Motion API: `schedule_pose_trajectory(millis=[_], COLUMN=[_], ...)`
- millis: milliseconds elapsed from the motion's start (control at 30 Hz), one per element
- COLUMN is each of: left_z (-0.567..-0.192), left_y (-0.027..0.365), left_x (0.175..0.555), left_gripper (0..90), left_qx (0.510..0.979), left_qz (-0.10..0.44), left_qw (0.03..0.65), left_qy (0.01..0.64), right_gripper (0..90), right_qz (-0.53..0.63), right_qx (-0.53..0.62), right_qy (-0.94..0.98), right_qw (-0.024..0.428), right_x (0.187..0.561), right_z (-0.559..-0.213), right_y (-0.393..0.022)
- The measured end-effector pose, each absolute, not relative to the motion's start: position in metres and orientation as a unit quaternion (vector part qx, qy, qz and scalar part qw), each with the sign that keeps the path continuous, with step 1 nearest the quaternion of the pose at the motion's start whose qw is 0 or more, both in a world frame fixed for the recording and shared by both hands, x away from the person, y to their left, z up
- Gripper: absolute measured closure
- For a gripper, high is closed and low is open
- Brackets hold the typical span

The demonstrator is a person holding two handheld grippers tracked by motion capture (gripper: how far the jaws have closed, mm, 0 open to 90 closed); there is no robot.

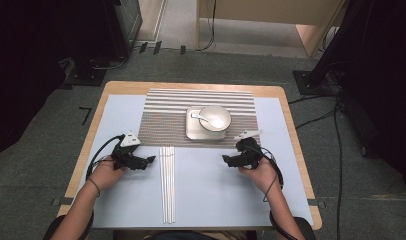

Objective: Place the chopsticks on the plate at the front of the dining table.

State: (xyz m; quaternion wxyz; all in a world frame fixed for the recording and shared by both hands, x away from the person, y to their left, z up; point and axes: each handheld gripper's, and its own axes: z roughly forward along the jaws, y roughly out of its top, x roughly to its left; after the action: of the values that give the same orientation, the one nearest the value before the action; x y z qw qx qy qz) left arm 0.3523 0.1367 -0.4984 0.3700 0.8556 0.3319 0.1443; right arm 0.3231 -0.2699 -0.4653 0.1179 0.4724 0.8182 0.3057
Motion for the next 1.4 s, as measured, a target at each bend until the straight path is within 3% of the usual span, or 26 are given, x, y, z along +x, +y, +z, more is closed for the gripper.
schedule_pose_trajectory(millis=[1400], left_z=[-0.498], left_y=[0.137], left_x=[0.352], left_gripper=[12.0], left_qx=[0.856], left_qz=[0.144], left_qw=[0.370], left_qy=[0.332], right_gripper=[30.8], right_qz=[0.301], right_qx=[0.464], right_qy=[0.826], right_qw=[0.108], right_x=[0.322], right_z=[-0.453], right_y=[-0.236])
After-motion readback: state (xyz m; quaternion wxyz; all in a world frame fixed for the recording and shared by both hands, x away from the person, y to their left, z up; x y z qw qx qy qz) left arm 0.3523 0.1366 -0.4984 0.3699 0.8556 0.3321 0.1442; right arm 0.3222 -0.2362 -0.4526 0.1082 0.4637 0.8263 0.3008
